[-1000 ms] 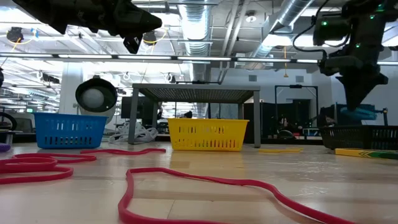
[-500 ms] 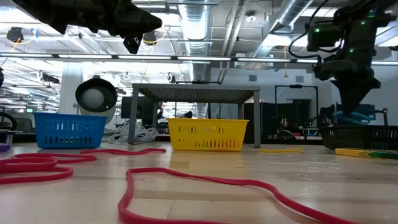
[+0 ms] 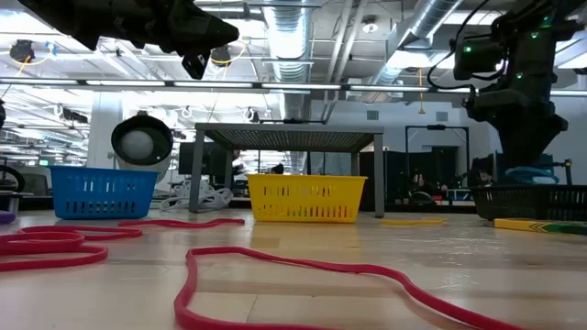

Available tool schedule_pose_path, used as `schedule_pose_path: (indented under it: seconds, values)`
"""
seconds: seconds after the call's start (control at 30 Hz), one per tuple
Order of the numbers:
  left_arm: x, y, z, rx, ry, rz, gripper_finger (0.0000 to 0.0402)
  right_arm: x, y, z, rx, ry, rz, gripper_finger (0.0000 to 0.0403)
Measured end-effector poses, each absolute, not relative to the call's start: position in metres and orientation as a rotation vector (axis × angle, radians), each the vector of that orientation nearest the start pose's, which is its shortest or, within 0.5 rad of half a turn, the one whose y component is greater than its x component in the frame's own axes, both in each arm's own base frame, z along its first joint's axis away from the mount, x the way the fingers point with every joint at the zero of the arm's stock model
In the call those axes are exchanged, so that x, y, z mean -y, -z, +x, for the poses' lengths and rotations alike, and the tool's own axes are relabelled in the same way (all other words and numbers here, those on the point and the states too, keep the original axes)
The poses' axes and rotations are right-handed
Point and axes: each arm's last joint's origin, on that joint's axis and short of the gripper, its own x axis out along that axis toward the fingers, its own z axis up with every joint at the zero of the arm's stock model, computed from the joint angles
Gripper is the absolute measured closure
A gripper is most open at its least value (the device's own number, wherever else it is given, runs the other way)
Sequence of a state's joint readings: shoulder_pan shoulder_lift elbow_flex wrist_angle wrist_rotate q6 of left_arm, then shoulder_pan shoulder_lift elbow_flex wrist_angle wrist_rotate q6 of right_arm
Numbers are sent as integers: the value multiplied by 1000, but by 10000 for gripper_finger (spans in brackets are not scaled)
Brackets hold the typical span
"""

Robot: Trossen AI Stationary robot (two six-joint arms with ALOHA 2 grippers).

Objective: Pick & Place Office Desk Supplies
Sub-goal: Put the blue rubber band into the black bin

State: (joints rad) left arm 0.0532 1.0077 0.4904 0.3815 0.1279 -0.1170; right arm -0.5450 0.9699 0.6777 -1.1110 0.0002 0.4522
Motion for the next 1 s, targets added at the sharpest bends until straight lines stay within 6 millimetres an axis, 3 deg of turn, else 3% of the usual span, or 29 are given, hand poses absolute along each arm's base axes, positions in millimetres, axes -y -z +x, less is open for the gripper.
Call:
schedule_pose_path:
  seconds: [0.33,0.63,0.77,1.0]
  values:
    - [-8,-245,217,-140,66,-129,390,69,-212,113,-1323,774,770,224]
    - [-7,-245,217,-140,73,-129,390,75,-204,120,-1371,784,726,245]
    - [-7,-245,217,-140,77,-130,390,74,-192,125,-1373,668,836,243]
    - [-7,-245,217,-141,76,-130,390,74,-174,127,-1488,647,871,204]
